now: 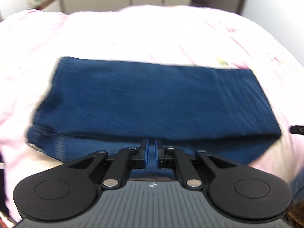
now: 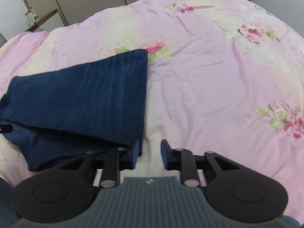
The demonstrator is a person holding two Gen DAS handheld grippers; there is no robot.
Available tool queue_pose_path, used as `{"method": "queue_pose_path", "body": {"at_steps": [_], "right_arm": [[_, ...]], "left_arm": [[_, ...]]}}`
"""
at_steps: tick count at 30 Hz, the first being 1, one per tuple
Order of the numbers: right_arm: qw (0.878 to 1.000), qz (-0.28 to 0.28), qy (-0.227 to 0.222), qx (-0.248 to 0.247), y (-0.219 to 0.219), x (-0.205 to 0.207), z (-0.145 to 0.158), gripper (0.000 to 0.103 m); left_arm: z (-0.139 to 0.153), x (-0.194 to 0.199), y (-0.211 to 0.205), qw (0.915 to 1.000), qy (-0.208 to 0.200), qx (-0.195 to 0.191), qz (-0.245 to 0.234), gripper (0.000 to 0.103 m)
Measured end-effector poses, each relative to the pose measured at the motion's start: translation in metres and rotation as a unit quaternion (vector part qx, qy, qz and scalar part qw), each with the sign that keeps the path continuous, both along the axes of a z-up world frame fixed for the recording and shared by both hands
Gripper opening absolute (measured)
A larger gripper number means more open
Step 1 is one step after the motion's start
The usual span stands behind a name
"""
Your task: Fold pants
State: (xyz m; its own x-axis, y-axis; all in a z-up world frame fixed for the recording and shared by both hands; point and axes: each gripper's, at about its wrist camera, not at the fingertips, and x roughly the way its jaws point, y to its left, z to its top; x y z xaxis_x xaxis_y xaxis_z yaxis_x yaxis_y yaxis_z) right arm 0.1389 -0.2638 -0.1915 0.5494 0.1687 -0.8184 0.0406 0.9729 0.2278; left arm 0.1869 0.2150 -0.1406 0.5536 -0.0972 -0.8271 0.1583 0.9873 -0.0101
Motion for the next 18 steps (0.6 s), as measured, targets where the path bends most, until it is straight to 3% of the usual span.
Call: {"method": "queue_pose_path", "body": {"at_steps": [4,7,13,18], "right_arm": [[0.997,-0.003,0.005,0.076,-0.009,0.021,0.003,0.038],[0.994,-0.016,0.015,0.107,-0.013,0.042,-0.006,0.038],[0.983,-0.052,0.050,0.169,-0.029,0.079,-0.040,0.038],[0.964,-0.061,0.072,0.247,-0.038,0.095,-0.070,0.037]], "left_arm": [[0.002,0.013,0.022,0.9999,-0.011,0.003,0.012,0.015],[-0.002,0.024,0.025,0.9998,-0.015,-0.011,0.012,0.015],[-0.018,0.041,0.013,0.9987,-0.006,-0.034,-0.037,0.016],[-0.048,0.056,-0.003,0.9959,0.039,0.017,-0.080,0.016]]}}
